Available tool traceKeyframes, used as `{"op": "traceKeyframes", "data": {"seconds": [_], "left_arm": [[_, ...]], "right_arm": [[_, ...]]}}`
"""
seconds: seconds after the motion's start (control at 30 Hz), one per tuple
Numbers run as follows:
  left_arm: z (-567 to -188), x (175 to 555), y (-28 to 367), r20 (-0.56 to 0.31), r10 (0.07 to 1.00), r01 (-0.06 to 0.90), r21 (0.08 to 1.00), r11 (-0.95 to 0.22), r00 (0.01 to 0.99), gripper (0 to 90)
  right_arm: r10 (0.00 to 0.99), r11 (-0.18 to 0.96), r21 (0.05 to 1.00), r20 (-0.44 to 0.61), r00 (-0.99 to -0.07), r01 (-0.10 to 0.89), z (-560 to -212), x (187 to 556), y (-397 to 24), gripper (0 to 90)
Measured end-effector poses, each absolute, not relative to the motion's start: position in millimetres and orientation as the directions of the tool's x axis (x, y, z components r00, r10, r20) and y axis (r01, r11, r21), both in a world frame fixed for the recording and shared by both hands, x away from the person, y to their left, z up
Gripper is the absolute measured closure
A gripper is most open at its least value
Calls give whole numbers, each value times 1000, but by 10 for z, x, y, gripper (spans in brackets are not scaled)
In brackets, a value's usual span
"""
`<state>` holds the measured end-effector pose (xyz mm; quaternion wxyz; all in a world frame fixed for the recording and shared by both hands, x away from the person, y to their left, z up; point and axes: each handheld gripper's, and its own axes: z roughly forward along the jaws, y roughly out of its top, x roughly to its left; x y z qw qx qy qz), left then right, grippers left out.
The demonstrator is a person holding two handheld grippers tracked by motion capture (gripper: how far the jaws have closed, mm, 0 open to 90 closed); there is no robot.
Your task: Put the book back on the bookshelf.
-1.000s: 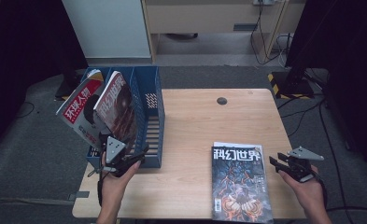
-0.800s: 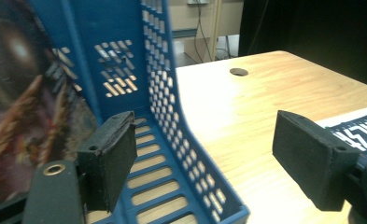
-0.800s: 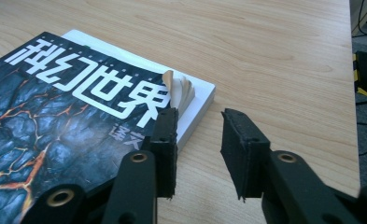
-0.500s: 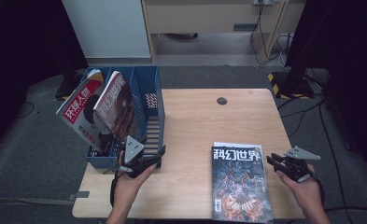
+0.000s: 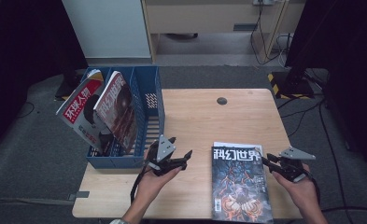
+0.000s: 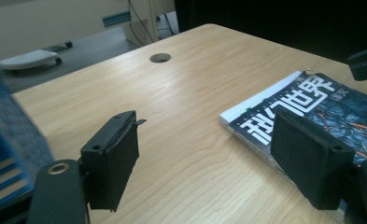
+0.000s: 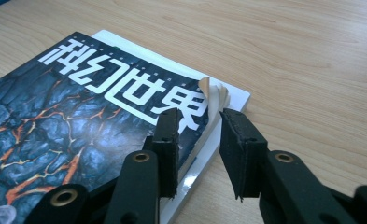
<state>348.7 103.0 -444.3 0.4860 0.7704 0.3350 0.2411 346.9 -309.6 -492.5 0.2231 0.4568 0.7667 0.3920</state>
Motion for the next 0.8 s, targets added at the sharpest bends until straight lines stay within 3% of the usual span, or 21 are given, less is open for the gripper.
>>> {"op": "traceKeyframes", "data": {"seconds": [0.4, 0.8], "left_arm": [[-4626, 3662, 667, 36, 717, 311, 885, -347, 696, 231], [-4903, 3764, 449, -5, 694, 369, 850, -376, 720, 217]], "right_arm": [[868, 273, 806, 29, -495, 525, -4927, 3475, -3072, 684], [846, 294, 766, 69, -528, 572, -5047, 3535, -2990, 529]]}}
